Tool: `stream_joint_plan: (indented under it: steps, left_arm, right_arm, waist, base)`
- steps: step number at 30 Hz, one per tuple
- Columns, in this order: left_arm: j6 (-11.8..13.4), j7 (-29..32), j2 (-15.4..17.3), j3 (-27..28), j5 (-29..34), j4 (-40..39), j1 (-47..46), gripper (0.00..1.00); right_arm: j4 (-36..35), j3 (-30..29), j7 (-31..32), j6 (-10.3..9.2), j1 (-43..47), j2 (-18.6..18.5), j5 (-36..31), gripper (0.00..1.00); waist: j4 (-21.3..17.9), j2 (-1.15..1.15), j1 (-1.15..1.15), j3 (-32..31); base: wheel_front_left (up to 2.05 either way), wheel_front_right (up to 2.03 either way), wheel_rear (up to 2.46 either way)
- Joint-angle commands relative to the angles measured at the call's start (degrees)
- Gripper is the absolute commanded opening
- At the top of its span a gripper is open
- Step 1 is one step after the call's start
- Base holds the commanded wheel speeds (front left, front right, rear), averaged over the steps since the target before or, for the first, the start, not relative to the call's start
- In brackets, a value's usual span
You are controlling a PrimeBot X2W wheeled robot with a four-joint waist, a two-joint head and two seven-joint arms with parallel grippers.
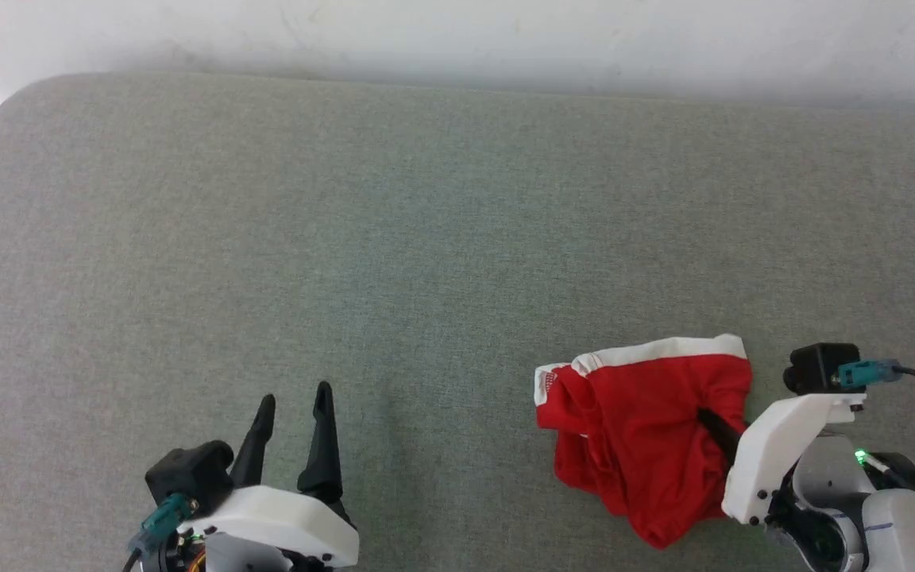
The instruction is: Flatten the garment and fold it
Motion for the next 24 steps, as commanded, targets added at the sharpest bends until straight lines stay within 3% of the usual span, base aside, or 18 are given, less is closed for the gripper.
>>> stream_joint_plan:
  steps: [1,10,24]
  left_arm:
    - [0.3,-0.2,0.6,0.2,0.5,-0.5,-0.4,1.0]
    - [1.2,0.7,1.9,0.2,1.2,-2.7,-0.8,1.0]
    - [5.5,2.9,5.3,0.4,6.6,-9.5,-5.4,1.0]
  right_arm:
    - [0.4,-0.8,-0.3,-0.17,-0.8,-0.5,-0.7,0.0]
    - [-2.0,-3.3,1.1,-0.17,-3.3,-2.2,-2.8,0.0]
    - [-4.9,-1.9,4.7,-0.17,-10.4,-15.2,-0.9,0.0]
  waist:
    - [-0.7,0.0,0.0,-0.4]
    - [-5.2,0.0,0.0,0.3]
    - [-14.7,0.0,0.0,6.8]
  base:
    - [0.0,0.0,0.0]
    - [0.0,0.0,0.0]
    - [0.0,0.0,0.0]
